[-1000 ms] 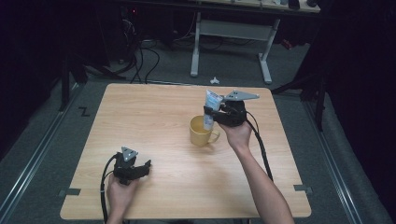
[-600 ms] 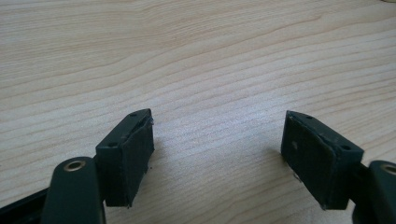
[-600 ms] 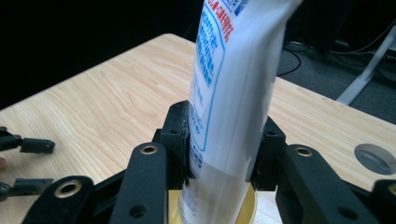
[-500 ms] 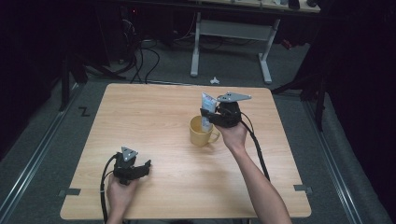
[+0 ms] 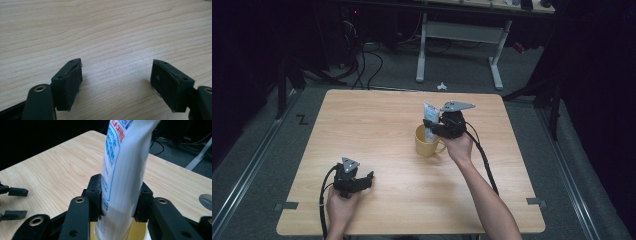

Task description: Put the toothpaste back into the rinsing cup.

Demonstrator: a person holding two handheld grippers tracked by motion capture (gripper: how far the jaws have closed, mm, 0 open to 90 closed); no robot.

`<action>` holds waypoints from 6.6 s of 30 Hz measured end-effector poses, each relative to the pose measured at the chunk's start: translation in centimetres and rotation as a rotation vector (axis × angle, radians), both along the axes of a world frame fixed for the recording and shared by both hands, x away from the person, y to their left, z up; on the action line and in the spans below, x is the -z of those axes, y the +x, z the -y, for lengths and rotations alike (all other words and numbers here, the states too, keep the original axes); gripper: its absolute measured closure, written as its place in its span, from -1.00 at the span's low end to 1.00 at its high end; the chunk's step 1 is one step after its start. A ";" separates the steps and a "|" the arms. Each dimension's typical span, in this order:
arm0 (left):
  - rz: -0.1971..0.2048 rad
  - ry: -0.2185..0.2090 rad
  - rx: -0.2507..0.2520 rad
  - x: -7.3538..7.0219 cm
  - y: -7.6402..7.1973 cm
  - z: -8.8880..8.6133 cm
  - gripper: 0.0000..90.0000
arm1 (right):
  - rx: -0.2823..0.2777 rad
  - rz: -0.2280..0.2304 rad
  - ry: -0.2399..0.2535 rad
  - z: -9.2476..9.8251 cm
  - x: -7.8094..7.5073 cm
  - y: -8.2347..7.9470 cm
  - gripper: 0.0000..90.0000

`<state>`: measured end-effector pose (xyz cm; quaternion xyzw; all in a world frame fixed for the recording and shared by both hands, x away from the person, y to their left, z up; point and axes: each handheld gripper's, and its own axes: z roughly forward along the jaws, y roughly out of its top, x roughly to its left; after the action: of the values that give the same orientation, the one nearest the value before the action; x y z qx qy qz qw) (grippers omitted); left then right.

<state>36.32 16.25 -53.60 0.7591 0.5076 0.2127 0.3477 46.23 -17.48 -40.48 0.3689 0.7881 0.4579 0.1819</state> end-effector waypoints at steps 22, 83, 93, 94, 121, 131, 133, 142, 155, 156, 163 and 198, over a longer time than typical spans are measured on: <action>0.001 0.000 -0.001 0.0 0.0 0.0 -0.43 | 0.006 -0.028 -0.019 -0.2 1.0 0.2 0.45; 0.000 -0.001 -0.001 0.0 0.0 0.0 -0.42 | 0.013 -0.087 -0.084 -0.6 4.0 0.2 0.45; 0.000 0.003 -0.001 0.0 0.0 0.0 -0.42 | 0.009 -0.075 -0.070 -0.3 3.7 -0.1 0.49; 0.000 0.003 -0.001 0.0 0.0 0.0 -0.42 | 0.009 -0.075 -0.070 -0.3 3.7 -0.1 0.49; 0.000 0.005 0.000 0.0 0.0 0.1 -0.42 | 0.008 -0.047 -0.088 -0.3 3.1 -0.7 0.04; 0.000 0.007 0.000 0.0 0.0 0.1 -0.42 | 0.012 -0.035 -0.070 0.3 2.5 -1.6 0.01; 0.001 0.007 -0.001 0.0 0.0 0.1 -0.42 | 0.013 -0.033 -0.068 0.3 2.5 -1.6 0.01; 0.001 0.009 -0.001 0.0 0.0 0.1 -0.43 | 0.030 -0.025 -0.056 1.2 2.2 -2.5 0.00; 0.001 0.013 -0.001 0.0 0.0 0.2 -0.42 | 0.035 -0.028 -0.037 2.1 2.3 -3.1 0.01; 0.001 0.012 -0.001 0.0 0.0 0.2 -0.42 | 0.037 -0.029 -0.033 2.1 2.3 -3.1 0.01; 0.000 0.015 -0.001 0.0 0.0 0.2 -0.42 | 0.043 -0.020 -0.015 3.0 2.1 -3.5 0.01; 0.002 0.015 -0.001 0.0 0.0 0.2 -0.42 | 0.087 -0.001 0.022 6.0 0.9 -5.0 0.02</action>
<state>36.30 16.06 -53.62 0.7613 0.5058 0.2175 0.3425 41.18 -23.48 -41.36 0.4048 0.7665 0.4579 0.1972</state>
